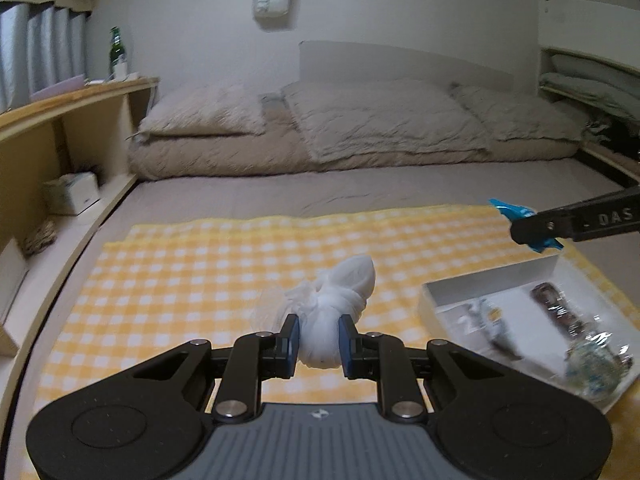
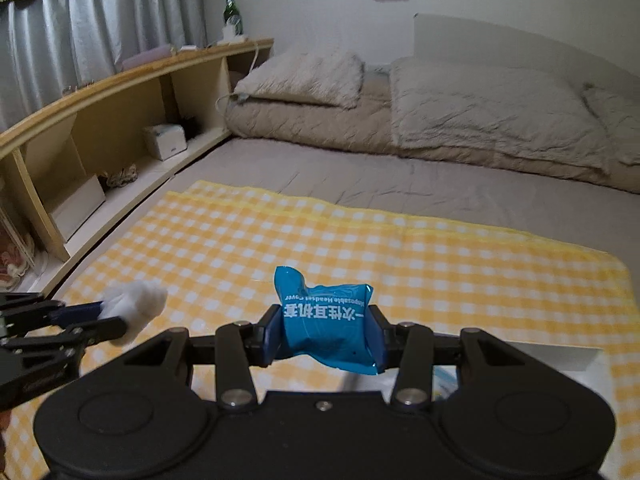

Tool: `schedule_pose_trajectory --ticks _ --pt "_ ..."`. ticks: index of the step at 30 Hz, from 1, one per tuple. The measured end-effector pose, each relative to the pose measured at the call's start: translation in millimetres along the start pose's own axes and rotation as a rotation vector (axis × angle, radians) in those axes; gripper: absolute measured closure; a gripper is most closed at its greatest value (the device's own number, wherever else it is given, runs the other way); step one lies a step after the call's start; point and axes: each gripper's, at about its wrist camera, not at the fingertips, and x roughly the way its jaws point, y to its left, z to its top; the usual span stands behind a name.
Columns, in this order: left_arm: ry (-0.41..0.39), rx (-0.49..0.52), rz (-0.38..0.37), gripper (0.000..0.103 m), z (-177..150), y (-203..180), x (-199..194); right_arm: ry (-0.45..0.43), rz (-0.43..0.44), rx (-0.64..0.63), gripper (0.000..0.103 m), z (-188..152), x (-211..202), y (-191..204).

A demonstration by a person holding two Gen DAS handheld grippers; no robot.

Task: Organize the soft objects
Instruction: 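Carry the gloves and blue packet into the white box and open both tools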

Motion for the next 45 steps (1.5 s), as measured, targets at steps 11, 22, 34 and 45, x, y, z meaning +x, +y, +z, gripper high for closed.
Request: schedule_pose_trajectory --ticks 11,22,34,45 --pt "-0.017 0.018 -0.156 0.081 19.2 -71.9 9.1 0.003 -0.09 0.078 0.058 -24.5 -49.0 -55.4" --pt "0.157 0.052 -0.32 0.081 0.7 -144.0 58.3 0.067 -0.129 0.136 0.057 -42.1 -24.6 -92.9" --pt "0.269 0.152 -0.41 0.081 -20.8 -184.3 114.0 0.164 -0.16 0.142 0.056 -50.1 19.1 -120.5" --pt "0.261 0.211 -0.462 0.047 -29.0 -190.1 130.6 0.218 -0.162 0.173 0.055 -48.1 54.1 -126.5"
